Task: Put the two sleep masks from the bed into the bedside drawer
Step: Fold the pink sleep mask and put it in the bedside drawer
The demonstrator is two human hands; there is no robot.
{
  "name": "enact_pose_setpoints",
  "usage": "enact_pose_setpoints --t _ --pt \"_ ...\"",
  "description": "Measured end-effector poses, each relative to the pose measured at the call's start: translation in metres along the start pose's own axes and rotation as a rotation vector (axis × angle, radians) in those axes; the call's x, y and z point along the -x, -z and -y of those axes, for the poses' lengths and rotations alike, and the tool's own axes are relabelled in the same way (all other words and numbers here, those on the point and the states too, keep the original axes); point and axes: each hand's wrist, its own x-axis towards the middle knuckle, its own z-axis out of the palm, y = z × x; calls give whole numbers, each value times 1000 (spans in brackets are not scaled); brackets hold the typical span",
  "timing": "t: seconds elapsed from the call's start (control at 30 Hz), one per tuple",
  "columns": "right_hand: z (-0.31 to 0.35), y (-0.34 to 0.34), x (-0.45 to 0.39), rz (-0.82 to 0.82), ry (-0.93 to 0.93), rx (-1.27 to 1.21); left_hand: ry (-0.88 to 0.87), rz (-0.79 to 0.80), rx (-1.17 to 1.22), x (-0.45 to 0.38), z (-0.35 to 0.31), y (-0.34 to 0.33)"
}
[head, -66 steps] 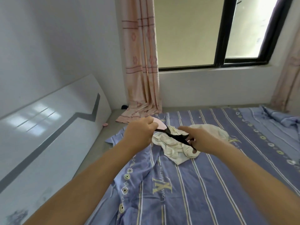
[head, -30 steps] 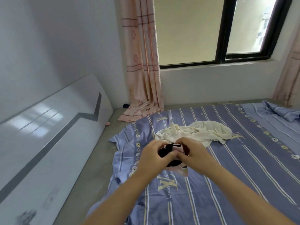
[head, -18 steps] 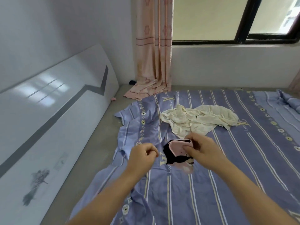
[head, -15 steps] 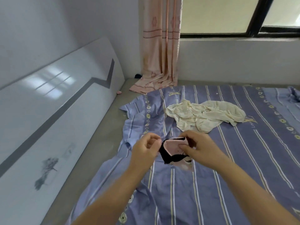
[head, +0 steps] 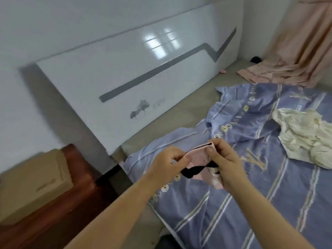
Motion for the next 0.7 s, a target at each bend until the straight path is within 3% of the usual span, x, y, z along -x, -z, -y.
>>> enact_pose_setpoints --t 0.13,0.3,0.47,0.53,0.7 --pt "-52 -76 -10 242 -174 91 204 -179 -150 68 65 40" --pt "-102 -198 -3 680 -174 498 507 -677 5 168 135 91" --pt "-163 -322 24 962 -174 741 748 -730 24 250 222 138" --pt "-196 -362 29 935 -204 802 834 -808 27 277 263 157" --pt "-283 -420 20 560 -460 915 1098 -966 41 330 378 200"
